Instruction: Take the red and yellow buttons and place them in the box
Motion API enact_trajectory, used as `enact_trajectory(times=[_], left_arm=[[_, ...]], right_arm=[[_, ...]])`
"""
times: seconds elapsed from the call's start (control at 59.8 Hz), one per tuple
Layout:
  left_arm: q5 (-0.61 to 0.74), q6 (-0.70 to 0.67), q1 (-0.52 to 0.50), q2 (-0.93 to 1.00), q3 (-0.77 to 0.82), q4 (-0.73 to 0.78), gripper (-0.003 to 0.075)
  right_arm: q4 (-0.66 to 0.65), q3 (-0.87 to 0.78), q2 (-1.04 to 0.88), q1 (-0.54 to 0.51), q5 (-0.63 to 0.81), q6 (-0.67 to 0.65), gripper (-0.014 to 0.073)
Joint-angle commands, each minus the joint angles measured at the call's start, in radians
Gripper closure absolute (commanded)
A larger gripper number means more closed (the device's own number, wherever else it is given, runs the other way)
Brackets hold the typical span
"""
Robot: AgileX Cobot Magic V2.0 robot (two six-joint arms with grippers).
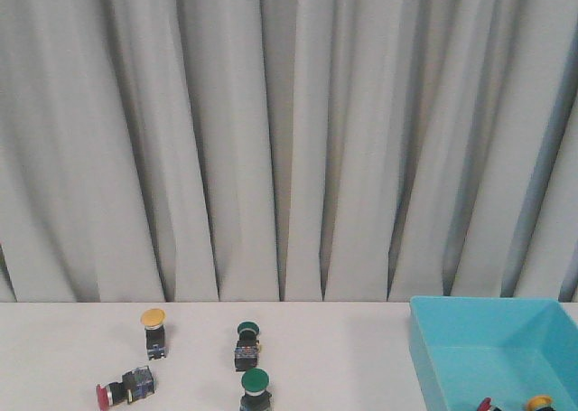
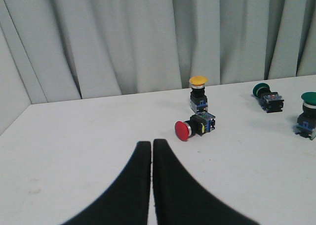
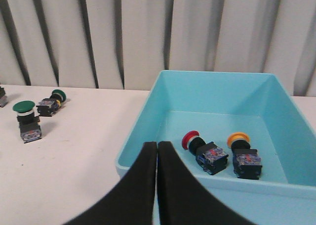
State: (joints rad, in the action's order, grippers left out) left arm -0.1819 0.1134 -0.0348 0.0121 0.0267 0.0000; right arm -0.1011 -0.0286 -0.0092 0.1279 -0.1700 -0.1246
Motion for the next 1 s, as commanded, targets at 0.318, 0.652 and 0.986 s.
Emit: enact_trajectory(times=[0.318, 0.652, 0.986], left_arm=[[0.073, -0.003, -0.002, 0.014, 0.011, -0.011, 0.0726], [0.073, -0.003, -0.002, 0.014, 0.011, -0.011, 0.0726], [0.073, -0.003, 0.011, 0.014, 0.011, -0.011, 0.0726]], right_arm=[[0.023, -0.015, -0.02, -0.037, 0.072, 0.017, 0.0598], [0.022, -0.015, -0.02, -0.037, 0.066, 0.017, 0.0598], [0.022, -0.015, -0.02, -0.037, 0.064, 0.017, 0.0598]])
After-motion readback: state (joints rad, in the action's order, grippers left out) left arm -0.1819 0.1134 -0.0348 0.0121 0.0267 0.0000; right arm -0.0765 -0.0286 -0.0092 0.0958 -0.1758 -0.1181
